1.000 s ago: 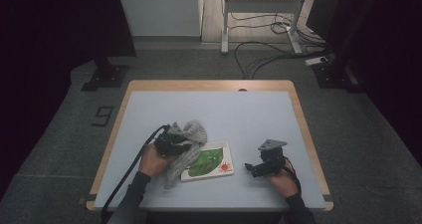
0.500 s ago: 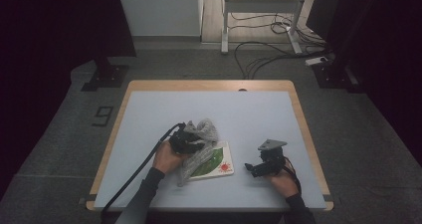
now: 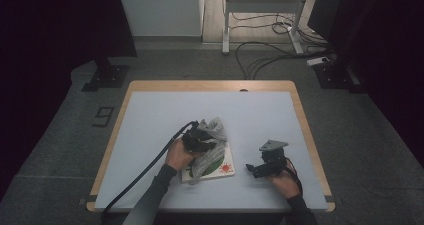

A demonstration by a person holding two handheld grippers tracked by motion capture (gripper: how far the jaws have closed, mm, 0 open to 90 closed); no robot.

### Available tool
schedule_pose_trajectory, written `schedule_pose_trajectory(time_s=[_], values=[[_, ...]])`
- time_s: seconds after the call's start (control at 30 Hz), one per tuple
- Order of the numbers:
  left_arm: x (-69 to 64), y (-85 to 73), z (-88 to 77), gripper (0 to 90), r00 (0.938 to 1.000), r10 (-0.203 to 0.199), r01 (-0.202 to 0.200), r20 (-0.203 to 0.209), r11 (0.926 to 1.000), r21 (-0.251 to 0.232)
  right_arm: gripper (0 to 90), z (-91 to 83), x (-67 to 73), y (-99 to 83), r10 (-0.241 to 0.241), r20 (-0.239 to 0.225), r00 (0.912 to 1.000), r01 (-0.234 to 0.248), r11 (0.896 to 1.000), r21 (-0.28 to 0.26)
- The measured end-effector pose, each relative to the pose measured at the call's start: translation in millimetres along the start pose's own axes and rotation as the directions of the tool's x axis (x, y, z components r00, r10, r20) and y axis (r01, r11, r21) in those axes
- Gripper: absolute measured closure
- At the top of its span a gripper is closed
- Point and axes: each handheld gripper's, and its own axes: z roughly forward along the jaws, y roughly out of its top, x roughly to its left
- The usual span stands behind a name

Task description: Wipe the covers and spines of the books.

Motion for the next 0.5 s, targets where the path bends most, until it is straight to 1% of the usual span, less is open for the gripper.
schedule_pose_trajectory(time_s=[0.2,0.5], values=[[-6.8,12.2,9.9,71.2,0.9998,0.021,-0.022,0.005,0.9997,0.008,0.0,-0.1,-0.1,0.0,-0.002,-0.002,1.0000,0.002,1.000,0.001],[-16.1,27.3,23.3,71.2,0.9986,0.047,-0.048,0.025,0.9987,0.016,0.0,-0.1,-0.1,0.0,-0.001,-0.002,1.0000,0.001,1.000,0.001]])
